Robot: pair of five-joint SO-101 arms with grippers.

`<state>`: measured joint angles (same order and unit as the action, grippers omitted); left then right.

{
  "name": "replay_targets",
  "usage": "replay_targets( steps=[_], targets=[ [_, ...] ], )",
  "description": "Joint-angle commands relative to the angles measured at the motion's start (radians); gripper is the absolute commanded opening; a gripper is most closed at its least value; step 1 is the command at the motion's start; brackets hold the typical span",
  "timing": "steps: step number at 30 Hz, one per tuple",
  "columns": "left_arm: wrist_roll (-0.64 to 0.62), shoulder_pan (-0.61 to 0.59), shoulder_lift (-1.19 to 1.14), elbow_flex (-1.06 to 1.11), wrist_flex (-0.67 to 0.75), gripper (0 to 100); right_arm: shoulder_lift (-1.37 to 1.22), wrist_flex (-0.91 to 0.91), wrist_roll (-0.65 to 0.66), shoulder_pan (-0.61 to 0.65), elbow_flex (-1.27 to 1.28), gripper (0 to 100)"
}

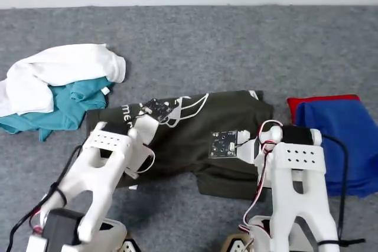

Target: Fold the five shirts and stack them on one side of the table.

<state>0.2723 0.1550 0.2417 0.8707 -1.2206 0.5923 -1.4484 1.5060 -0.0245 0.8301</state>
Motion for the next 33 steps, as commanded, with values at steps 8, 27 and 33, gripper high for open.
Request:
replay_targets(
  steps=[8, 27, 33],
  targets=[
    [-0.002, -0.083, 0.239, -0.160, -0.278, 1, -0.002, 0.302, 0.061, -0.004, 0.219, 13.6],
    [-0.002, -0.103, 0.255, -0.160, -0.278, 1, -0.004, 0.536, 0.063, -0.061, 0.388, 4.0],
    [-0.002, -0.103, 0.253, -0.160, -0.278, 1, 0.007, 0.532, 0.061, -0.062, 0.382, 1.7]
  ],
)
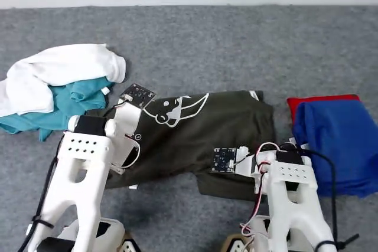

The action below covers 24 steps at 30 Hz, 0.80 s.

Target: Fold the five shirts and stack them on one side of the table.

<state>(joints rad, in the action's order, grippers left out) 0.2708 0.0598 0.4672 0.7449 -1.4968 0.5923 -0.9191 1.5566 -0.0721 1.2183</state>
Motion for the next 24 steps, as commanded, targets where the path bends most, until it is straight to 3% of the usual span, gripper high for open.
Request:
replay_targets(
  steps=[1, 10, 17, 21, 24],
  targets=[
    [0.000, -0.008, 0.028, -0.035, -0.002, 1, 0.007, 0.001, 0.011, -0.015, -0.015, 1.7],
    [0.000, -0.008, 0.025, -0.033, -0.002, 1, 0.007, -0.148, -0.078, -0.005, -0.229, 1.7],
    [0.000, -0.008, 0.023, -0.033, -0.002, 1, 0.007, -0.143, -0.083, 0.033, -0.245, 1.0],
    [0.000, -0.008, 0.023, -0.033, -0.002, 1, -0.002, -0.099, -0.161, 0.070, -0.269, 1.0],
    [0.000, -0.008, 0.023, -0.033, -0.002, 1, -0.002, -0.185, -0.160, 0.093, -0.267, 4.1]
  ],
)
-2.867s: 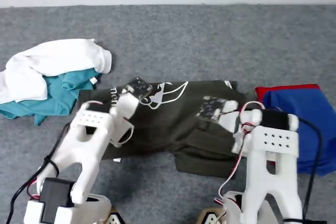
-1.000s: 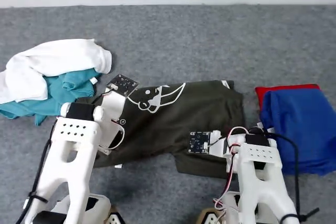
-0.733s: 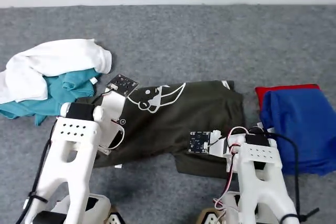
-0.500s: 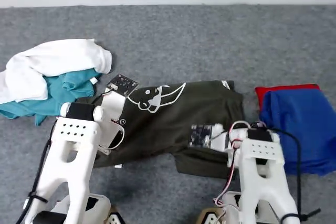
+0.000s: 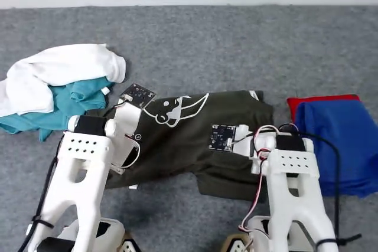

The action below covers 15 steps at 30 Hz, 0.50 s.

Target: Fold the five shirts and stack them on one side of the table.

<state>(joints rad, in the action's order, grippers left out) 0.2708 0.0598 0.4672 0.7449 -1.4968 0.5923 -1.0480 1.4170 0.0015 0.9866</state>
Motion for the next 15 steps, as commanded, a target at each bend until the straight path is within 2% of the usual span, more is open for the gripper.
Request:
replay_targets(
  steps=[1, 3, 5, 9, 15],
  targets=[
    [0.000, -0.008, 0.023, -0.033, -0.002, 1, 0.004, -0.093, -0.020, 0.018, -0.035, 7.8],
    [0.000, -0.008, 0.023, -0.033, -0.002, 1, 0.008, -0.134, -0.023, -0.008, -0.055, 15.7],
    [0.000, -0.008, 0.021, -0.033, -0.002, 1, 0.008, -0.145, -0.025, -0.038, -0.092, 19.0],
    [0.000, -0.008, 0.021, -0.033, -0.002, 1, -0.002, -0.127, -0.021, -0.053, -0.117, 19.1],
    [0.000, -0.008, 0.021, -0.031, -0.002, 1, -0.059, 0.093, -0.021, -0.054, 0.014, 19.0]
  ],
)
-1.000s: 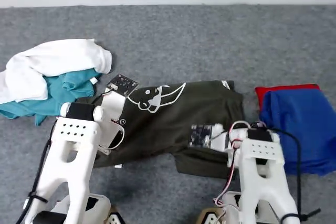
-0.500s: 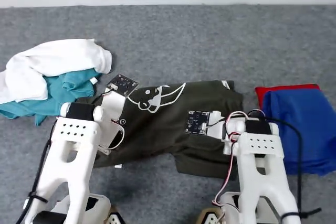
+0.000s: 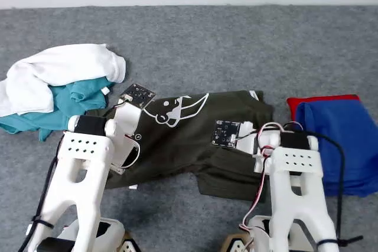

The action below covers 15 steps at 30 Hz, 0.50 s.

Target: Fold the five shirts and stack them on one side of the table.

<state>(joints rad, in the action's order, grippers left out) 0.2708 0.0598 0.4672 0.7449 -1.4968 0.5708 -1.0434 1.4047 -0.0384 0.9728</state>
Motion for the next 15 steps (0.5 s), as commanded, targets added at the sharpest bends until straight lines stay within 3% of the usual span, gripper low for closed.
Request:
replay_targets(
  steps=[1, 9, 15],
  targets=[
    [0.000, -0.008, 0.021, -0.031, -0.002, 1, -0.058, 0.111, -0.009, -0.015, 0.037, 19.0],
    [0.000, -0.008, 0.021, -0.031, -0.002, 1, -0.223, 0.179, -0.008, -0.016, 0.037, 18.9],
    [0.000, -0.008, 0.021, -0.030, -0.002, 1, -0.234, 0.171, -0.012, -0.015, 0.035, 12.2]
  ],
)
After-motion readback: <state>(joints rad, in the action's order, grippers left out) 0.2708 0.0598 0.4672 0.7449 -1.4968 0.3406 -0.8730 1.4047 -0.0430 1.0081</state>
